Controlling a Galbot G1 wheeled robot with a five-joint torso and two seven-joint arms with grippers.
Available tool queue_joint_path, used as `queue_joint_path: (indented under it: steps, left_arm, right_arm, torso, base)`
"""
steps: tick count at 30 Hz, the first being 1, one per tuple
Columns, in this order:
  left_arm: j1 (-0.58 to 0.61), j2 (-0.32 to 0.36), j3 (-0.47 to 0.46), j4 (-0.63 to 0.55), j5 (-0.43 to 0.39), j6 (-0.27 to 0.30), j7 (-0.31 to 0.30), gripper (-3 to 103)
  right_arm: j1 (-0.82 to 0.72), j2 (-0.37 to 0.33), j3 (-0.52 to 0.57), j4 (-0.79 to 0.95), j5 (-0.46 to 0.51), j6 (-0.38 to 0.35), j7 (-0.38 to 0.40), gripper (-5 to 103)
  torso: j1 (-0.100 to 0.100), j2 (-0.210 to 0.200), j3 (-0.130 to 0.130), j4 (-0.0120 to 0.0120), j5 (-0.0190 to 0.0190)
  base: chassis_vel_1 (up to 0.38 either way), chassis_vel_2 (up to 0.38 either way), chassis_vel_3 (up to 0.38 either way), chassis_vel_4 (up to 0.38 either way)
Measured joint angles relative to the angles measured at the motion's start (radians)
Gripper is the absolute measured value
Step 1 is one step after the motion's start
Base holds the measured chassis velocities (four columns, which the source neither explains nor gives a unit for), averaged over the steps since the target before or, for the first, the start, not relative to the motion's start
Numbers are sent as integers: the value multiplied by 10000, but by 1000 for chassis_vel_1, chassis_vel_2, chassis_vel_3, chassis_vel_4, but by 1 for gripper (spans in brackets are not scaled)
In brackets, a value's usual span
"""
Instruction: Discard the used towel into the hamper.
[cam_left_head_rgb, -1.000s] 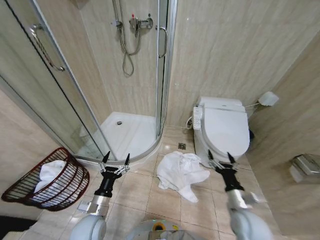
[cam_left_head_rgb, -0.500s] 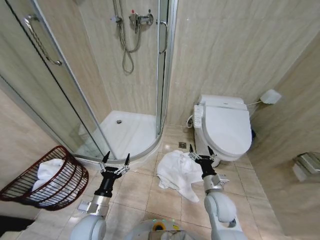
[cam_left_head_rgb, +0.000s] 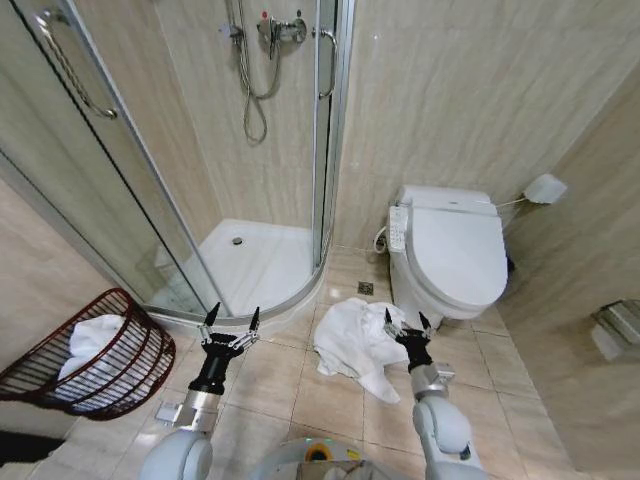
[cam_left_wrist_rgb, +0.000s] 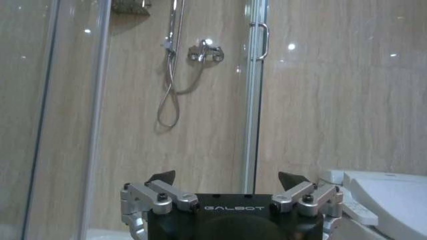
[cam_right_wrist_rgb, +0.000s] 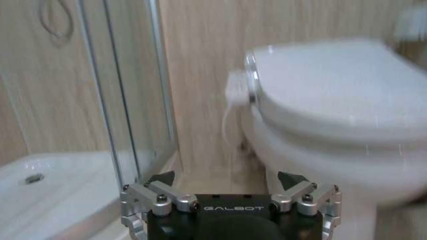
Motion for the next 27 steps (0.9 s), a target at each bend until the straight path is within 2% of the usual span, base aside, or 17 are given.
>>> queue_joint_path:
  steps: [10,27]
  left_arm:
    - [0,0,0,0,0,0,0,100]
    - [0,0,0,0,0,0,0,100]
  right_arm:
    - [-24,-21,-61,-267,651,23,-239,100]
    - [-7,-43,-56,-237,981,126,-129,100]
  torso:
    - [-177,-402,-224,0,-1]
    - [-415,-1035,-623,0,-1]
  base:
    - [0,0,0,0]
    - [0,0,0,0]
